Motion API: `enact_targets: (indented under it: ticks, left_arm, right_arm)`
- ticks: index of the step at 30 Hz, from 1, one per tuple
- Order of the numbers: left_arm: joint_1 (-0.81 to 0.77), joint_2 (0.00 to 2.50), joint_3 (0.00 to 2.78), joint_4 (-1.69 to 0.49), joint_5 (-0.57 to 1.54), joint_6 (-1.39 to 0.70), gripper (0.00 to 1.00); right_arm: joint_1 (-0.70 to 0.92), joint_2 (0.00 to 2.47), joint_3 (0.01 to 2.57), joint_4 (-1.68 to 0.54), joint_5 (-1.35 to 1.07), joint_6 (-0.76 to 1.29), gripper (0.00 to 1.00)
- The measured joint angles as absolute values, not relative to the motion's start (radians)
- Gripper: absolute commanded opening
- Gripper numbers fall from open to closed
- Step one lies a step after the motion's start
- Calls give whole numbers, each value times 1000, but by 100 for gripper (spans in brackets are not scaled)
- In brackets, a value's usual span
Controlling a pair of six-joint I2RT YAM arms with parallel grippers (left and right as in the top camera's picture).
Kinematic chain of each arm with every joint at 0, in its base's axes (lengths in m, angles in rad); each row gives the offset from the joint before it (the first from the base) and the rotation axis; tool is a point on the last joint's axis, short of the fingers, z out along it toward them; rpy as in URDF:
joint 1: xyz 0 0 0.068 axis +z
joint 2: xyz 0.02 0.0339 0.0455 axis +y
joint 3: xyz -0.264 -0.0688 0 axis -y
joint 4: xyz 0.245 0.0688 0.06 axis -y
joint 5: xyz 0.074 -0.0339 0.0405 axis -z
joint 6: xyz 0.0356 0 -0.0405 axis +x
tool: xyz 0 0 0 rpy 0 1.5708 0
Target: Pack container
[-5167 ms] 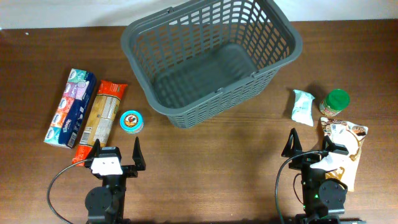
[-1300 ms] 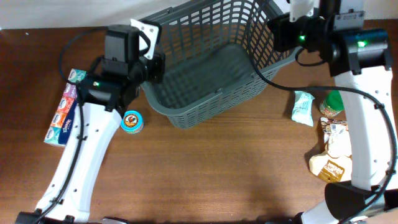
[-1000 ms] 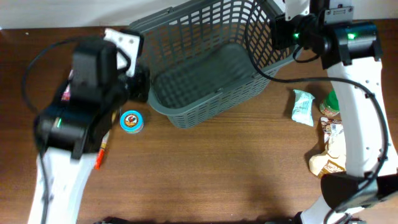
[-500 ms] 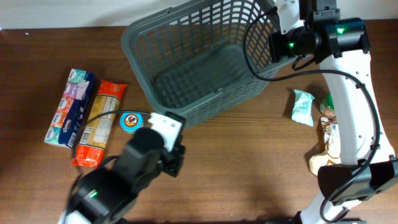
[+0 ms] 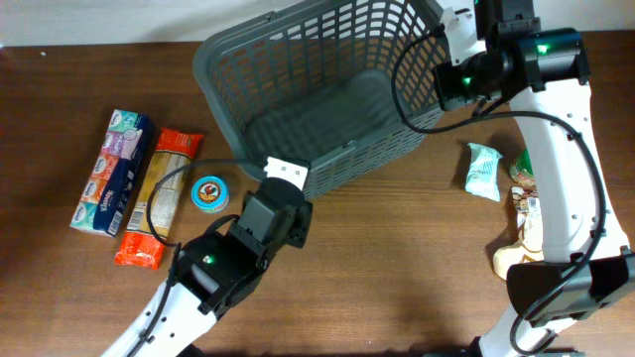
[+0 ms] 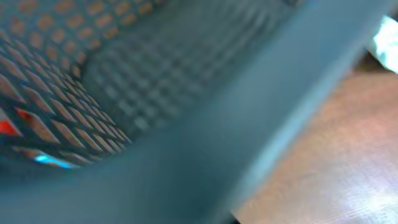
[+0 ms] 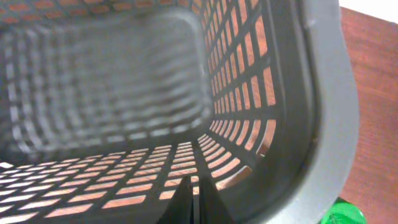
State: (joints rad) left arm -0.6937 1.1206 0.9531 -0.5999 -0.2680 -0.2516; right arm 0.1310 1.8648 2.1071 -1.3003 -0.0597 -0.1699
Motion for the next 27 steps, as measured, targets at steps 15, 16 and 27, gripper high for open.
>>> enact_targets:
  ticks: [15, 16, 27]
  left_arm:
    - [-533, 1183, 952, -477, -317, -231, 2]
    - [-514, 1183, 952, -470, -319, -227, 2]
    - [-420, 1188, 952, -390, -326, -165, 2]
  right_arm:
    - [142, 1865, 2113, -1446, -52, -165, 3]
    - [153, 1865, 2113, -1453, -50, -161, 3]
    - [205, 1865, 2113, -1496, -49, -93, 4]
